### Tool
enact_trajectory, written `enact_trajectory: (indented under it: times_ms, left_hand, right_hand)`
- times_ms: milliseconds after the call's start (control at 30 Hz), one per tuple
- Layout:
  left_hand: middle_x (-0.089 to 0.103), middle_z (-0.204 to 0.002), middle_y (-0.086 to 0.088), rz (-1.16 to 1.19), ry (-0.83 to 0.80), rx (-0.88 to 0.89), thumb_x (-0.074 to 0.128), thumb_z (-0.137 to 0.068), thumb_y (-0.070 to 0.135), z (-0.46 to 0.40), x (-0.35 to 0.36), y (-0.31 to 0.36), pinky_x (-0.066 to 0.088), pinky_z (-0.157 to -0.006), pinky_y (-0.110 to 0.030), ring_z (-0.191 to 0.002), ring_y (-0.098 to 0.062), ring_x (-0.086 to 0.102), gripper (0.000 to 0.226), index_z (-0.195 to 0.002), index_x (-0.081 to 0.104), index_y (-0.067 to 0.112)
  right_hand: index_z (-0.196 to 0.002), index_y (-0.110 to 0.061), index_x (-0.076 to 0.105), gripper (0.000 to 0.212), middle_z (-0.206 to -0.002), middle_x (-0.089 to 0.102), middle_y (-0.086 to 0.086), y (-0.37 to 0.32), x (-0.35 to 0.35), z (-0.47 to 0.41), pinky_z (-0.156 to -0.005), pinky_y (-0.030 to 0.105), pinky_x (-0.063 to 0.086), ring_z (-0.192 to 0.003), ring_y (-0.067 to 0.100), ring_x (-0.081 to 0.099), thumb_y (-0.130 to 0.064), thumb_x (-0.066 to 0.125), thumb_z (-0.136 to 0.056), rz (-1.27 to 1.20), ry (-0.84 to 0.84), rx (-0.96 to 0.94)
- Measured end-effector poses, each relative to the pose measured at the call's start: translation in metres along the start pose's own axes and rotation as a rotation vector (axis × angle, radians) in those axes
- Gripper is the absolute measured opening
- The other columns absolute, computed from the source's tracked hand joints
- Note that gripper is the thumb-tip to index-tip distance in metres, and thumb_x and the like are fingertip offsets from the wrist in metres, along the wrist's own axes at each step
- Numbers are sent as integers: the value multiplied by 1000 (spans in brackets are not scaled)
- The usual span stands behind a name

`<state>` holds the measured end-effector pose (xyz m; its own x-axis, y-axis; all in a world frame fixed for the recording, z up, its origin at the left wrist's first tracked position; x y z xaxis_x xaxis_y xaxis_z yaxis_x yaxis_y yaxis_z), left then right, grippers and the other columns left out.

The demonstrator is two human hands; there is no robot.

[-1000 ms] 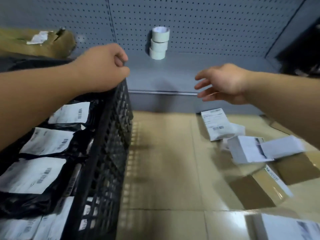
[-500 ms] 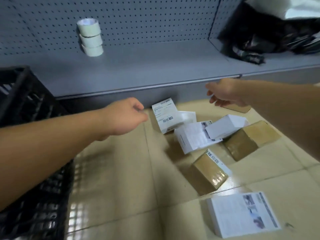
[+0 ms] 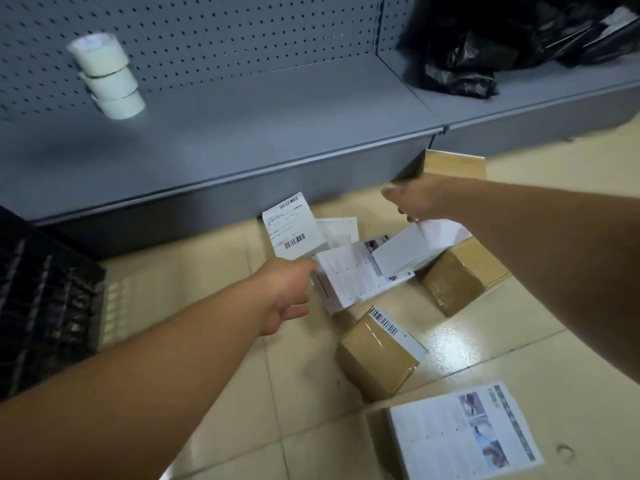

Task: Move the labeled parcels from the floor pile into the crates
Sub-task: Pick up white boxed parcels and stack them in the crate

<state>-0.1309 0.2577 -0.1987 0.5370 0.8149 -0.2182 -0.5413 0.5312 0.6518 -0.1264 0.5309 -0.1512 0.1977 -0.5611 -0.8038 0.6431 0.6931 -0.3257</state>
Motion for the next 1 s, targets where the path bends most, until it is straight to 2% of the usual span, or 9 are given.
enact_trajectory:
  times_ms: [133, 300, 500, 567, 667, 733, 800, 900, 1000]
  left_hand:
    - [57, -117, -8, 164, -28, -85, 57, -100, 37, -4, 15, -7, 58, -84, -41, -108, -34, 62, 31, -128, 54, 22]
    - [48, -136, -13, 270, -60, -172, 51, -102, 46, -5, 29, -15, 58, -90, -49, -109, -44, 60, 46, -143, 45, 27]
    - [59, -121, -11, 331, -76, -177, 44, -104, 45, -3, 37, -11, 57, -92, -49, -103, -36, 67, 30, -125, 56, 27]
    - [64, -113, -9, 325, -68, -161, 45, -103, 44, 0, 36, -8, 58, -89, -48, -101, -32, 69, 28, -118, 60, 26]
    - [68, -99, -5, 369, -80, -140, 48, -100, 43, 6, 36, -3, 62, -80, -46, -96, -28, 69, 29, -110, 67, 24]
    - [68, -103, -9, 456, -106, -139, 49, -101, 44, 14, 35, 1, 63, -75, -48, -96, -30, 71, 32, -115, 67, 21]
    - [68, -111, -15, 517, -110, -137, 48, -102, 48, 20, 31, 4, 63, -76, -50, -99, -33, 71, 39, -122, 64, 19]
    - [66, -118, -15, 539, -81, -105, 47, -101, 52, 29, 19, 7, 58, -92, -52, -102, -33, 71, 44, -128, 62, 21]
    - [66, -123, -15, 572, -80, -93, 50, -99, 52, 39, 6, 12, 60, -84, -45, -99, -32, 72, 47, -129, 61, 18]
  right_hand:
    - [-144, -5, 48, 67, -136, 61, 18, 3, 10, -17, -78, 31, 38, -109, 31, 55, -55, 23, -107, -17, -79, 55]
    - [-124, -4, 61, 64, -107, 62, 11, 4, 25, -40, -75, 29, 40, -86, 22, 55, -57, 31, -105, -10, -108, 18]
    - [-120, 7, 64, 70, -124, 67, 26, -6, 45, -44, -106, 48, 50, -116, 40, 65, -58, 45, -101, -135, -211, -7]
    - [-119, 5, 65, 73, -120, 69, 23, -6, 47, -43, -102, 45, 53, -110, 38, 68, -62, 44, -99, -136, -242, 27]
    - [-108, -4, 66, 79, -91, 71, 10, -1, 47, -36, -68, 28, 51, -69, 22, 65, -76, 37, -93, -79, -248, 129]
    - [-109, -6, 61, 77, -85, 69, 6, -6, 45, -34, -56, 25, 44, -62, 17, 61, -75, 31, -95, -69, -224, 107]
    - [-110, -7, 57, 75, -87, 70, 6, -13, 44, -33, -67, 31, 49, -71, 18, 64, -73, 25, -96, -99, -207, 51]
    - [-109, -7, 64, 79, -89, 69, 9, -18, 39, -29, -93, 43, 48, -79, 23, 62, -77, 29, -93, -210, -177, 34]
    - [-105, -7, 58, 73, -86, 63, 11, -28, 34, -22, -68, 35, 44, -67, 23, 57, -75, 34, -94, -369, -163, 11]
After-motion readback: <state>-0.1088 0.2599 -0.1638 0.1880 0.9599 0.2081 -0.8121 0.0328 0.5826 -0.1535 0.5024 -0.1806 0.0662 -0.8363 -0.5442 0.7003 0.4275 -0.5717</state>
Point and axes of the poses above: each hand's wrist, its own z-axis away from the middle knuckle, its own x-axis out of the palm, y = z × x, the point moved 8 cm from there along -z, towards the middle knuckle
